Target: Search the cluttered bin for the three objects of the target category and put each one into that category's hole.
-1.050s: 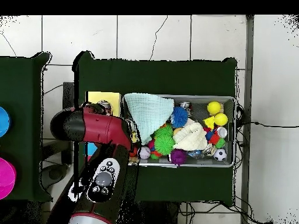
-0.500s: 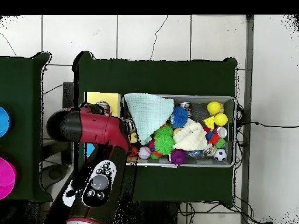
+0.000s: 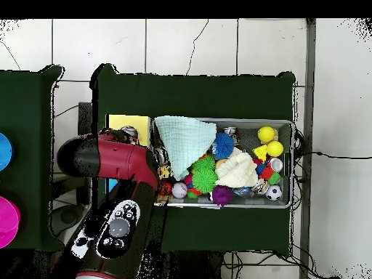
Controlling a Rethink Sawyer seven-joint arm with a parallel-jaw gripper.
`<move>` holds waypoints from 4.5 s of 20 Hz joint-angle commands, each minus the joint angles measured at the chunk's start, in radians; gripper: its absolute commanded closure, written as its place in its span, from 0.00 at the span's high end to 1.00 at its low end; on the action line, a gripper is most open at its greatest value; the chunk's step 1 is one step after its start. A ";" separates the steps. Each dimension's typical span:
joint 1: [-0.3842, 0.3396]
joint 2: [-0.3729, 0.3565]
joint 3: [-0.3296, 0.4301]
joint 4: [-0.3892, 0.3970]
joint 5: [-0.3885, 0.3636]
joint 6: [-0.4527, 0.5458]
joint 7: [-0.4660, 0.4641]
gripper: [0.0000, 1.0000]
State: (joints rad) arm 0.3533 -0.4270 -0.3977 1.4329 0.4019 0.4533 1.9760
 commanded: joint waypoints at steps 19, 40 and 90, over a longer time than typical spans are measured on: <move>-0.023 -0.032 -0.169 -0.012 -0.082 0.208 0.133 1.00; -0.141 -0.184 -0.018 0.029 -0.095 0.267 0.042 0.00; -0.405 -0.132 0.164 -0.021 -0.604 0.155 0.158 0.00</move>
State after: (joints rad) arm -0.0242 -0.6209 -0.2254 1.4205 -0.1589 0.5836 2.0523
